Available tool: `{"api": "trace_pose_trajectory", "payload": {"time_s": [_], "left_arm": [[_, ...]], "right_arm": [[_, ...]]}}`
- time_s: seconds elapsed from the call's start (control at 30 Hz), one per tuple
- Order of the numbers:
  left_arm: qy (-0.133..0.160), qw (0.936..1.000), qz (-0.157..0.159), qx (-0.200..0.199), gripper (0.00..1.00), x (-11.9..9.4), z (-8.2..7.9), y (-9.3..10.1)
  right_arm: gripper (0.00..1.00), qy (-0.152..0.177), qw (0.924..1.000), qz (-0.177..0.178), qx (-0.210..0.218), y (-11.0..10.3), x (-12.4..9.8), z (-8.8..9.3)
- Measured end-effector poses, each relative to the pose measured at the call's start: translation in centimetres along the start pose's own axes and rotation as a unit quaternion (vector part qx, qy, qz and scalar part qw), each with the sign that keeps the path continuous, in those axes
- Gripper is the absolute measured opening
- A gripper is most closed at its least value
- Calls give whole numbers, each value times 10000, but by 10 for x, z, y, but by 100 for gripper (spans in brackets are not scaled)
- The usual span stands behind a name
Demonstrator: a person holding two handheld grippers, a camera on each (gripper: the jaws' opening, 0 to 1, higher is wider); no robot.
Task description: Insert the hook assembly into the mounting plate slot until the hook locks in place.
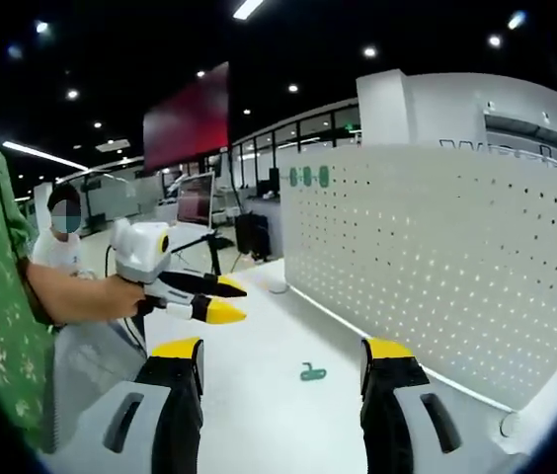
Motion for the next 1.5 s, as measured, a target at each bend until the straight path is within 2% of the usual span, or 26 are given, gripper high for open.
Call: {"api": "trace_pose_trajectory", "payload": {"time_s": [0.47, 0.63, 0.97, 1.5], "left_arm": [[-371, 9990, 168, -183, 32, 2, 26, 4], [-457, 9985, 228, -172, 31, 3, 30, 5], [-465, 9983, 237, -275, 30, 4, 32, 5], [-524, 9974, 356, -334, 30, 5, 35, 10]], "right_arm": [[65, -358, 9993, 60, 63, 2, 3, 23], [65, -444, 9989, 64, 143, 3, 5, 32], [65, -639, 9977, 27, 211, 2, 8, 47], [64, -773, 9965, -34, 307, 11, 20, 62]]}}
Point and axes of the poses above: the point that each gripper's makers call its tool centre point, and the gripper's own axes: x roughly forward along the fingers, y roughly to its right, z roughly out of its underside, the point moved 8 cm from there along -x, roughly backward along the fingers, and after that the axes turned 13 degrees about y, right-handed, at the moved point
